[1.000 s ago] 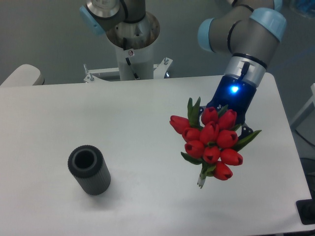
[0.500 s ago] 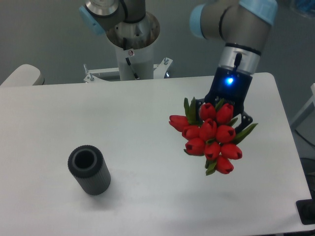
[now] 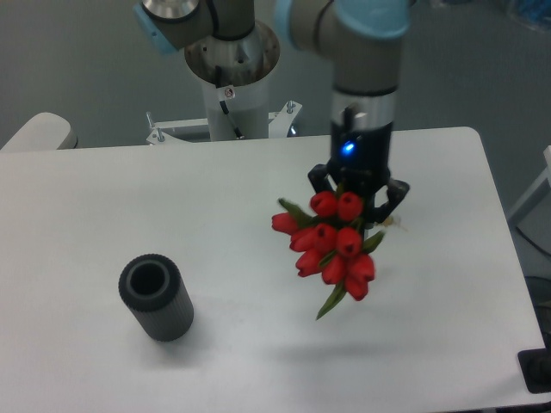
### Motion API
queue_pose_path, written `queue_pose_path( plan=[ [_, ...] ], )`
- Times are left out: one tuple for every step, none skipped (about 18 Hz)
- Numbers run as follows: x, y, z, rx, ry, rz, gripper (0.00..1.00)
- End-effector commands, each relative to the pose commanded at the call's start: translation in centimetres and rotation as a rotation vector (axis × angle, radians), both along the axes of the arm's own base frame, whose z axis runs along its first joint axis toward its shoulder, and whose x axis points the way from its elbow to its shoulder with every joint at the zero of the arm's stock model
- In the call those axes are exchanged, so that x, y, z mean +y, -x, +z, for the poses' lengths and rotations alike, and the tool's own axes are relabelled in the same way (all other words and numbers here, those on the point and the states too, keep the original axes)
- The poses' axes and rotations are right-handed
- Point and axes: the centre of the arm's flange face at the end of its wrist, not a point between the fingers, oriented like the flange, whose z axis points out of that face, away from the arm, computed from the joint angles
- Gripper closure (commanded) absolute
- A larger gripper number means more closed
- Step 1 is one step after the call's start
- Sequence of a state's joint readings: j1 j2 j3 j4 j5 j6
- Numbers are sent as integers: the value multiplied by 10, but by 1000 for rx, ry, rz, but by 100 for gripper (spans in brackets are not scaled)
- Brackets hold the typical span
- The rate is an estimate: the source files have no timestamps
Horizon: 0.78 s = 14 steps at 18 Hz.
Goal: Place the flowers on the table
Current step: 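Move the held tulip bouquet toward the table center and lower it, then lay the tulip bouquet flat on the table surface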
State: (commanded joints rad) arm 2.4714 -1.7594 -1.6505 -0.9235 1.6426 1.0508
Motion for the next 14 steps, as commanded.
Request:
queue_pose_path(
  plan=[
    [3,-1,-13,-2,29,0,68],
    [3,0,-26,-5,62,8,68],
    [8,-6,-38,-7,93,0,68],
    [17,-12,-55,-14,127,-13,68],
    [25,-19,-70,-18,161,-27,68],
    [28,-18,-89,-15,214,-25,68],
    [28,-15,-101,4,269,-20,68],
    [31,-17,-110,21,311,-27,68],
    [36,-19,-118,26,331,-29,68],
    [38,-19,-124,26,333,-31,68],
    [40,-19,-128,31,332,-31,68],
    [41,-20,-132,31,337,-36,69],
    [40,-22,-135,27,342,-45,71],
    [36,-22,-137,24,349,-46,71]
  ],
)
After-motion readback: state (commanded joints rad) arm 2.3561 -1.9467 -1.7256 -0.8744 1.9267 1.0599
